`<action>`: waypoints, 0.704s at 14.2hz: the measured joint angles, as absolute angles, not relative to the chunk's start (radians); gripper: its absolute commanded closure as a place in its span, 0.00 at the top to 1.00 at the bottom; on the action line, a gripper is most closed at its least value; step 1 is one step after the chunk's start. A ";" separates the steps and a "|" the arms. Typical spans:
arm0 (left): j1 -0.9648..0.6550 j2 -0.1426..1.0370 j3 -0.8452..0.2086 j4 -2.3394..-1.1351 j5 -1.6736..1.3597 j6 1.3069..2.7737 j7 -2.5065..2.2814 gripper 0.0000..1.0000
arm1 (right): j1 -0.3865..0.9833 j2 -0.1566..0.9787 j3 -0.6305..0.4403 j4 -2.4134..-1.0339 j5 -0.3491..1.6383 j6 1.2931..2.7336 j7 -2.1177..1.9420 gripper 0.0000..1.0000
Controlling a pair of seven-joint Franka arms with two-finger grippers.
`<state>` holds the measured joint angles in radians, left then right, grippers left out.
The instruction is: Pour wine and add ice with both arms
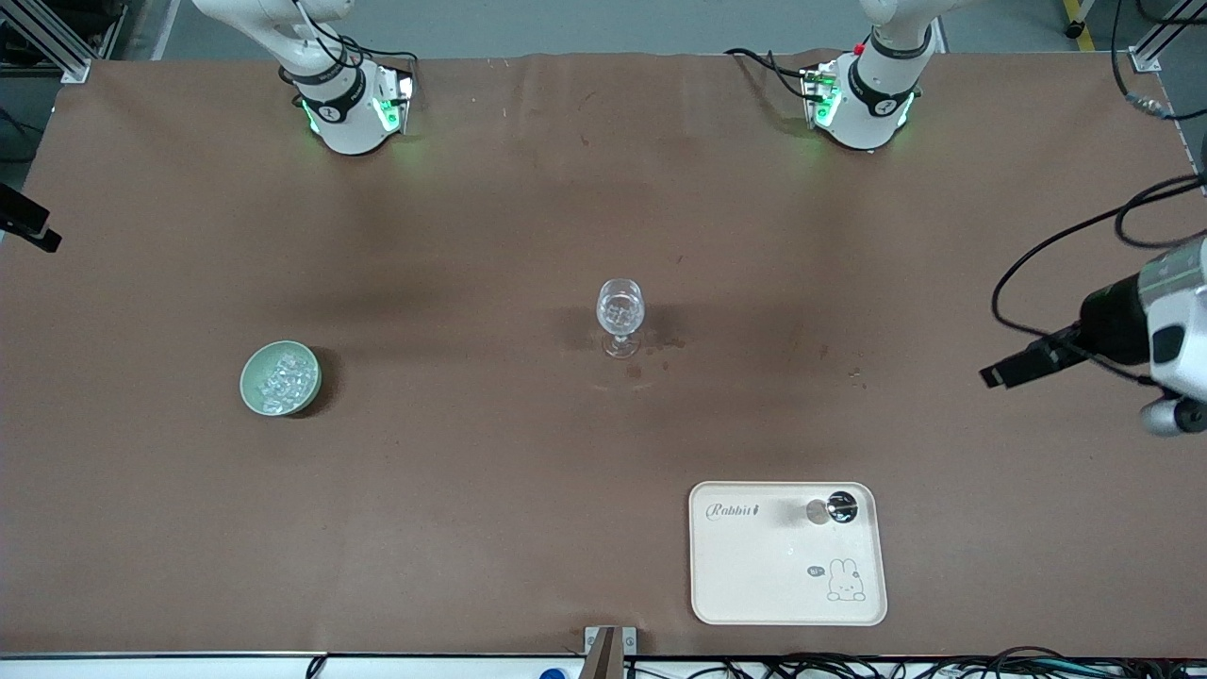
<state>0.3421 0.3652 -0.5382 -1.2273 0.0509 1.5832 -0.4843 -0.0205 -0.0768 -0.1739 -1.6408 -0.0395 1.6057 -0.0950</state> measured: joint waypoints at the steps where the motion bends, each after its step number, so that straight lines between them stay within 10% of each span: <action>1: 0.345 0.341 -0.535 -1.230 0.058 1.578 -0.430 1.00 | -0.021 -0.077 -0.174 -1.638 -0.039 1.593 -0.097 0.99; 10: 0.003 0.106 -0.154 -1.360 -0.003 1.437 -0.187 1.00 | -0.021 -0.076 -0.169 -1.627 0.003 1.577 -0.104 0.99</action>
